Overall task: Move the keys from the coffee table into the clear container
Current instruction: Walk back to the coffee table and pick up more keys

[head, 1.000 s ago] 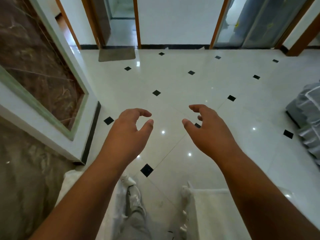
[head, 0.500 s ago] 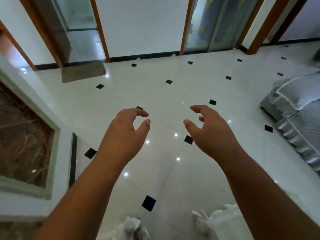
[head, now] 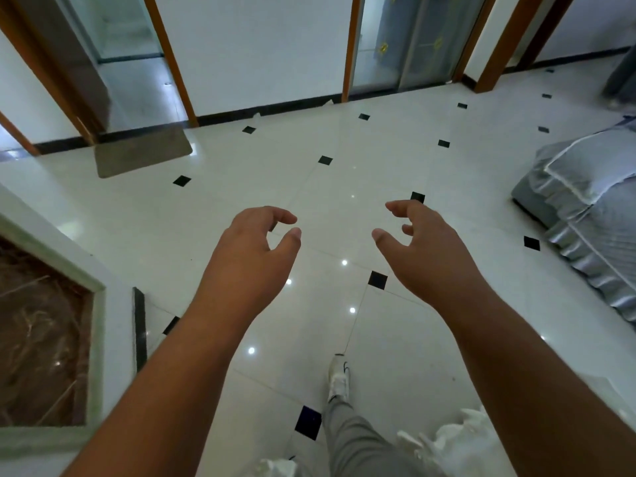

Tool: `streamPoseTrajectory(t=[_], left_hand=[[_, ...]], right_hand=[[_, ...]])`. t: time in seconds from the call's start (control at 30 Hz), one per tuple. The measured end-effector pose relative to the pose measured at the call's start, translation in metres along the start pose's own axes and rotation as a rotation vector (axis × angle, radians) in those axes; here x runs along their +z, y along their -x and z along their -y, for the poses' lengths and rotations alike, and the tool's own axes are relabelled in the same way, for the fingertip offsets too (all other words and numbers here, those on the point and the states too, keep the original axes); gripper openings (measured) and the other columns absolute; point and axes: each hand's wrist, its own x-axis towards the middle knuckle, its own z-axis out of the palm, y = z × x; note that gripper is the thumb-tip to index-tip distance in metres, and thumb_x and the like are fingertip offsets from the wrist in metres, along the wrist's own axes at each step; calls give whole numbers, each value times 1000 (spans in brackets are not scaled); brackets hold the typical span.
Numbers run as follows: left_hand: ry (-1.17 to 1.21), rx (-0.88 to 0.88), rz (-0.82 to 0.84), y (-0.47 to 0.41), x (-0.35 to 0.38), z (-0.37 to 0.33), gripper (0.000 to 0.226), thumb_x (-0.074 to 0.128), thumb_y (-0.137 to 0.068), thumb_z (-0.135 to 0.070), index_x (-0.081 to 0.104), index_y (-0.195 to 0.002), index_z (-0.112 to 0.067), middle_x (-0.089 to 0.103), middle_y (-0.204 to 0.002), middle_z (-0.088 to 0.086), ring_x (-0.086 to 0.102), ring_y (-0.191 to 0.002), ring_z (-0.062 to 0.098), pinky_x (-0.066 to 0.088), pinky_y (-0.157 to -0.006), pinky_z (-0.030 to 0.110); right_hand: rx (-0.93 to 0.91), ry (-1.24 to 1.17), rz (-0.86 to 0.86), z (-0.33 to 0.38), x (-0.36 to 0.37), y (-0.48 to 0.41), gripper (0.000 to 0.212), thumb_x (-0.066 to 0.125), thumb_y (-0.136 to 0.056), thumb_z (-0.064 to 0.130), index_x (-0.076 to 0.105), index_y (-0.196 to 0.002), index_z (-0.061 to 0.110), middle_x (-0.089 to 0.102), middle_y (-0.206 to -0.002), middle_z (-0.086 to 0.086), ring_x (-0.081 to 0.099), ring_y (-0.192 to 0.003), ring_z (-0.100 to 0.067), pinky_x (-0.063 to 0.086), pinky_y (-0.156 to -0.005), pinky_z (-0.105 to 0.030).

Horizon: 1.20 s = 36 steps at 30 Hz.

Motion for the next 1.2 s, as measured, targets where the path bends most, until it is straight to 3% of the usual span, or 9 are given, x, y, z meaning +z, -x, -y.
streamPoseTrajectory(t=[0.27,0.53,0.63,0.73,0.8,0.97,1.2], left_hand=[[-62,6,107,-94,31,-12,19,55,-91,-46,59,-109,-44,50,-110,-18,48,-87,-12,35,-69,16],[-95,125,194,-233,97,-64,18,55,-90,-47,57,-107,-48,49,-113,-21,48,-79,-14,37,-70,19],[-68,167,211,-274,123,-83,18,55,-90,-46,59,-107,-46,49,-111,-21,49,-82,-14,49,-78,30],[-57,206,267,-307,145,-100,19,55,-90,-46,59,-109,-45,47,-104,-24,43,-81,-25,55,-74,39],[-49,246,304,-329,159,-108,20,55,-91,-46,59,-110,-44,46,-106,-25,41,-79,-28,54,-70,37],[-30,437,445,-390,201,-125,21,54,-91,-43,60,-110,-42,47,-112,-24,44,-82,-25,33,-73,9],[3,628,730,-461,247,-146,20,53,-89,-45,59,-108,-44,48,-106,-26,44,-85,-22,33,-70,11]], right_hand=[[59,-83,-12,-16,13,-86,50,57,-89,48,45,-136,35,47,-139,12,51,-90,-2,42,-86,-28],[164,-115,-86,-55,-3,-211,51,57,-90,46,45,-137,32,45,-142,10,53,-115,-7,43,-94,-32],[213,-83,-112,-72,-19,-247,50,57,-90,46,45,-137,32,45,-142,9,52,-119,-9,43,-93,-32],[260,-64,-167,-85,-36,-276,50,57,-90,46,46,-137,32,46,-141,10,51,-119,-8,42,-92,-30],[297,-65,-204,-93,-43,-289,49,57,-90,47,46,-136,34,46,-141,11,52,-117,-6,41,-91,-29],[453,-51,-307,-112,-51,-315,49,57,-90,47,46,-136,34,45,-141,11,51,-117,-7,44,-94,-33],[755,-32,-535,-113,-40,-322,48,55,-90,49,44,-135,37,44,-140,15,52,-104,-1,44,-86,-31]])
